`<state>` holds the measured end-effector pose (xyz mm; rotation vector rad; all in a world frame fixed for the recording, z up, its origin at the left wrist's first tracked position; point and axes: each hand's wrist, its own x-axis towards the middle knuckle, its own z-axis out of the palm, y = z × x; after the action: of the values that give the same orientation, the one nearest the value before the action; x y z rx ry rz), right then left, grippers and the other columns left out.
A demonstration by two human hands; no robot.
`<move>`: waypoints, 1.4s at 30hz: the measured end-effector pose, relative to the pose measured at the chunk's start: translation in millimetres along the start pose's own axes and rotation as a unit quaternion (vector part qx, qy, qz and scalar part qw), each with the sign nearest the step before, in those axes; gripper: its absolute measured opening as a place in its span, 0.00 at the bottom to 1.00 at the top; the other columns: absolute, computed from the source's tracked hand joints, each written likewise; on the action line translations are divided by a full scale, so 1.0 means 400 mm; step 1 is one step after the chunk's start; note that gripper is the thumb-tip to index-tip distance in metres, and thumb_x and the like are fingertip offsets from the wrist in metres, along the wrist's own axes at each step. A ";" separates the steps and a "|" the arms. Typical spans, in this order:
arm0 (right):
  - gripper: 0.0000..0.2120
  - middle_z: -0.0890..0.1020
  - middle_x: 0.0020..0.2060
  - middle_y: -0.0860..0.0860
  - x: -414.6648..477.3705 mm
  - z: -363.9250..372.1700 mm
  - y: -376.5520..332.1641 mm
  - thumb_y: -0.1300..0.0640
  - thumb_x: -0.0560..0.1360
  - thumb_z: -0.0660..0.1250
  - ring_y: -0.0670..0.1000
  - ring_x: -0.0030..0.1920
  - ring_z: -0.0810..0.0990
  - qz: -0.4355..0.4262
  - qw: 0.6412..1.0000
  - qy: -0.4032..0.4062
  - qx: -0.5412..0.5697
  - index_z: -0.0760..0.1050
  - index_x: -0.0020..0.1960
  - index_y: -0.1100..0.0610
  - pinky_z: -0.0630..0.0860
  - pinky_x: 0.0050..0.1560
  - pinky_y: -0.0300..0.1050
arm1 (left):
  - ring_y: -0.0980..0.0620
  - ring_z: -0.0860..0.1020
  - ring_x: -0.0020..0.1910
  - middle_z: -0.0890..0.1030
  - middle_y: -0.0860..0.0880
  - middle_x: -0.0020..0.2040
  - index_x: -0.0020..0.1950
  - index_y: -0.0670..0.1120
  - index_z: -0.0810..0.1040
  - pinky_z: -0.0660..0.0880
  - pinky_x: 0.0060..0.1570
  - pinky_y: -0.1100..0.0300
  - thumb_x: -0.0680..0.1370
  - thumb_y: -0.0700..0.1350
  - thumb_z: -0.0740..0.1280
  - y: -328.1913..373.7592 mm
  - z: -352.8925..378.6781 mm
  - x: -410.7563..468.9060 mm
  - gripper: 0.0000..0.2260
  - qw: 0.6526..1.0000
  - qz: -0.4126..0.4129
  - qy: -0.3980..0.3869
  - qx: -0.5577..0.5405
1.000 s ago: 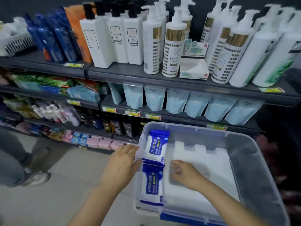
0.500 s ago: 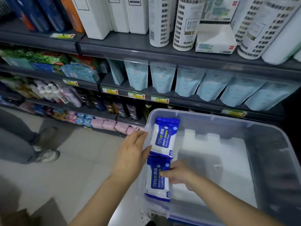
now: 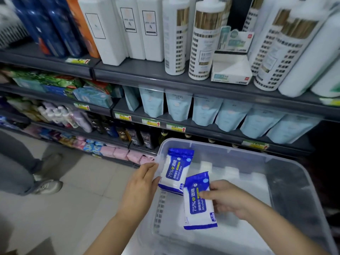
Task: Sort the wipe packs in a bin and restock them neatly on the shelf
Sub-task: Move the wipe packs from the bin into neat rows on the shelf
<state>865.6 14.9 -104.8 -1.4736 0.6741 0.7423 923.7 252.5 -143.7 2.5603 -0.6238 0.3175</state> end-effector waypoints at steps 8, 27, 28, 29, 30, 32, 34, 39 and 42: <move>0.05 0.83 0.43 0.58 -0.009 -0.042 -0.069 0.65 0.74 0.68 0.50 0.36 0.82 -0.068 0.973 0.197 -0.097 0.72 0.46 0.64 0.79 0.32 0.44 | 0.47 0.82 0.48 0.80 0.45 0.54 0.57 0.39 0.80 0.79 0.44 0.55 0.76 0.49 0.58 -0.004 0.005 -0.002 0.19 0.999 -0.024 -0.023 -0.035; 0.06 0.83 0.44 0.54 0.185 0.154 -0.052 0.63 0.72 0.70 0.51 0.41 0.82 -0.078 0.981 0.155 0.089 0.74 0.47 0.58 0.77 0.42 0.44 | 0.54 0.73 0.52 0.81 0.46 0.53 0.57 0.40 0.80 0.68 0.53 0.64 0.77 0.49 0.58 0.002 0.002 0.001 0.18 0.996 -0.038 -0.007 -0.080; 0.06 0.83 0.43 0.54 0.184 0.151 -0.057 0.64 0.72 0.70 0.51 0.41 0.82 -0.074 0.982 0.146 0.089 0.74 0.45 0.58 0.77 0.43 0.44 | 0.53 0.72 0.52 0.81 0.46 0.53 0.57 0.40 0.80 0.68 0.53 0.63 0.77 0.49 0.58 0.002 0.004 0.001 0.18 0.996 -0.037 -0.004 -0.078; 0.06 0.83 0.42 0.54 0.182 0.149 -0.064 0.64 0.72 0.70 0.51 0.40 0.82 -0.071 0.983 0.138 0.093 0.74 0.45 0.58 0.77 0.43 0.44 | 0.53 0.72 0.52 0.81 0.46 0.53 0.57 0.40 0.80 0.68 0.54 0.63 0.77 0.49 0.58 0.001 0.006 0.001 0.18 0.996 -0.034 -0.001 -0.077; 0.06 0.83 0.42 0.54 0.181 0.149 -0.070 0.65 0.71 0.70 0.51 0.40 0.82 -0.071 0.984 0.132 0.099 0.75 0.45 0.58 0.76 0.42 0.44 | 0.53 0.72 0.52 0.81 0.46 0.54 0.57 0.40 0.80 0.67 0.54 0.63 0.77 0.49 0.58 0.001 0.006 0.001 0.18 0.996 -0.034 0.001 -0.078; 0.07 0.83 0.42 0.54 0.183 0.151 -0.075 0.65 0.71 0.71 0.52 0.40 0.82 -0.061 0.984 0.123 0.109 0.75 0.47 0.60 0.77 0.40 0.43 | 0.54 0.72 0.53 0.81 0.46 0.54 0.58 0.40 0.80 0.66 0.56 0.64 0.77 0.49 0.57 0.000 0.007 -0.001 0.18 0.996 -0.037 0.001 -0.081; 0.11 0.84 0.43 0.55 0.188 0.157 -0.074 0.64 0.70 0.72 0.52 0.40 0.82 -0.054 0.985 0.113 0.117 0.75 0.51 0.61 0.77 0.38 0.43 | 0.54 0.72 0.52 0.81 0.46 0.54 0.58 0.41 0.79 0.65 0.56 0.66 0.78 0.49 0.57 0.003 0.007 -0.002 0.18 0.996 -0.041 -0.001 -0.083; 0.19 0.84 0.46 0.55 0.205 0.193 -0.050 0.63 0.67 0.75 0.54 0.43 0.83 -0.082 0.982 0.115 0.122 0.74 0.56 0.59 0.77 0.36 0.43 | 0.52 0.79 0.49 0.81 0.46 0.54 0.58 0.41 0.80 0.74 0.50 0.64 0.78 0.48 0.57 0.007 0.001 -0.003 0.18 0.995 -0.042 -0.021 -0.083; 0.21 0.84 0.46 0.56 0.195 0.190 -0.034 0.63 0.66 0.76 0.55 0.43 0.84 -0.102 0.978 0.125 0.132 0.74 0.57 0.61 0.78 0.37 0.43 | 0.50 0.80 0.50 0.80 0.46 0.55 0.59 0.41 0.79 0.75 0.51 0.61 0.78 0.48 0.56 0.005 0.003 -0.007 0.18 0.995 -0.045 -0.031 -0.081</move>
<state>920.8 93.7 -157.6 -1.3746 0.7660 0.2971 920.5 251.5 -144.9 2.4409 -0.5319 0.1503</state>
